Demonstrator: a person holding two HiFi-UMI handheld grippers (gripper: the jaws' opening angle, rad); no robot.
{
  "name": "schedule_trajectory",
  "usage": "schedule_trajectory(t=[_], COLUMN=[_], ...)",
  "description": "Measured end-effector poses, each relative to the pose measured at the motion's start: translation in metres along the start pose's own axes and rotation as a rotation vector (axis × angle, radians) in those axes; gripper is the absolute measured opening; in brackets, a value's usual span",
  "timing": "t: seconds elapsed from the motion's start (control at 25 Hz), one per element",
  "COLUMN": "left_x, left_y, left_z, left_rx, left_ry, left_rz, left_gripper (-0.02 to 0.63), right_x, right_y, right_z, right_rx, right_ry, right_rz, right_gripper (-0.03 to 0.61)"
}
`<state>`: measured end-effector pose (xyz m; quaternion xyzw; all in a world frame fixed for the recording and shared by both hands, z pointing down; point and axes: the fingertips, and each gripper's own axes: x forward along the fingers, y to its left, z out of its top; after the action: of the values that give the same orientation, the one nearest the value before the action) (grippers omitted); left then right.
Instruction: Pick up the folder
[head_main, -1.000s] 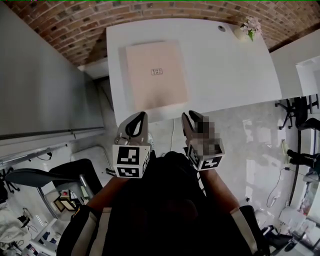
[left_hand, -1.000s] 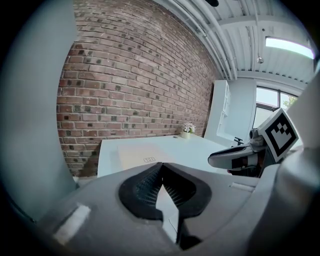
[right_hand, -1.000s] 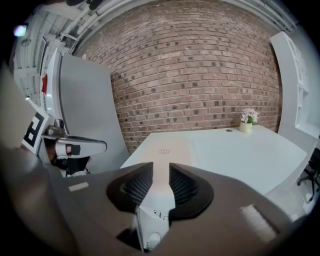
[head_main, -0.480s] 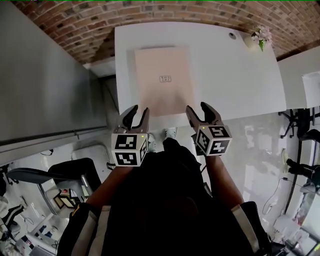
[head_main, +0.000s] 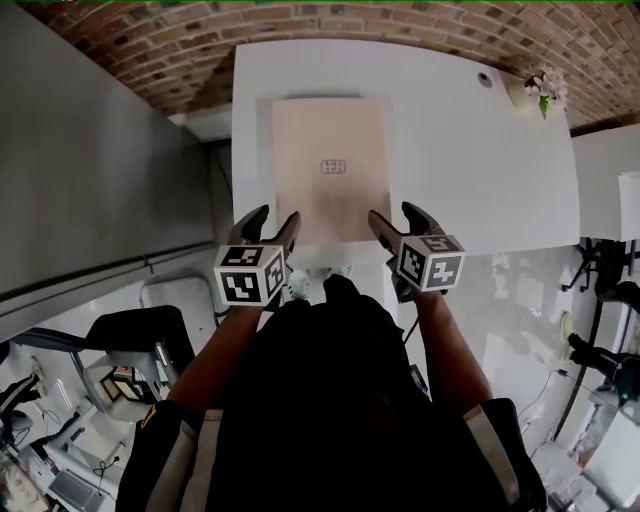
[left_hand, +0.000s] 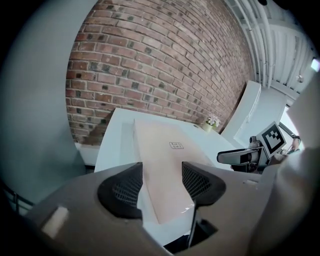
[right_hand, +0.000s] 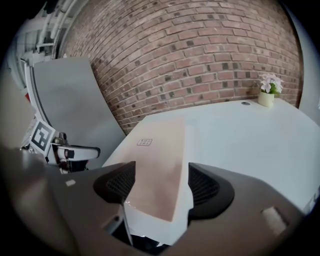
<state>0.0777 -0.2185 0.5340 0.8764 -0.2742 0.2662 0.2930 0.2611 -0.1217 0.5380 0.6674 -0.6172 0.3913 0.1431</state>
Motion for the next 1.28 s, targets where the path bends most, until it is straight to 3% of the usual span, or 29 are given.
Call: schedule_trajectory(t=[0.32, 0.72, 1.0, 1.28], left_x=[0.027, 0.049, 0.051, 0.052], left_y=[0.005, 0.016, 0.015, 0.014], left_z=[-0.013, -0.032, -0.033, -0.034], left_rx=[-0.087, -0.123, -0.135, -0.142], left_ry=[0.066, 0.14, 0.149, 0.142], left_rz=[-0.038, -0.075, -0.087, -0.091], left_gripper=[0.264, 0.293, 0.298, 0.293], right_x=[0.03, 0.049, 0.054, 0.056], right_y=[-0.011, -0.007, -0.01, -0.011], right_z=[-0.012, -0.017, -0.02, -0.022], right_rx=[0.027, 0.096, 0.135, 0.116], right_ry=[0.077, 0.111, 0.123, 0.123], right_rz=[0.083, 0.197, 0.221, 0.183], right_gripper=[0.341, 0.354, 0.354, 0.333])
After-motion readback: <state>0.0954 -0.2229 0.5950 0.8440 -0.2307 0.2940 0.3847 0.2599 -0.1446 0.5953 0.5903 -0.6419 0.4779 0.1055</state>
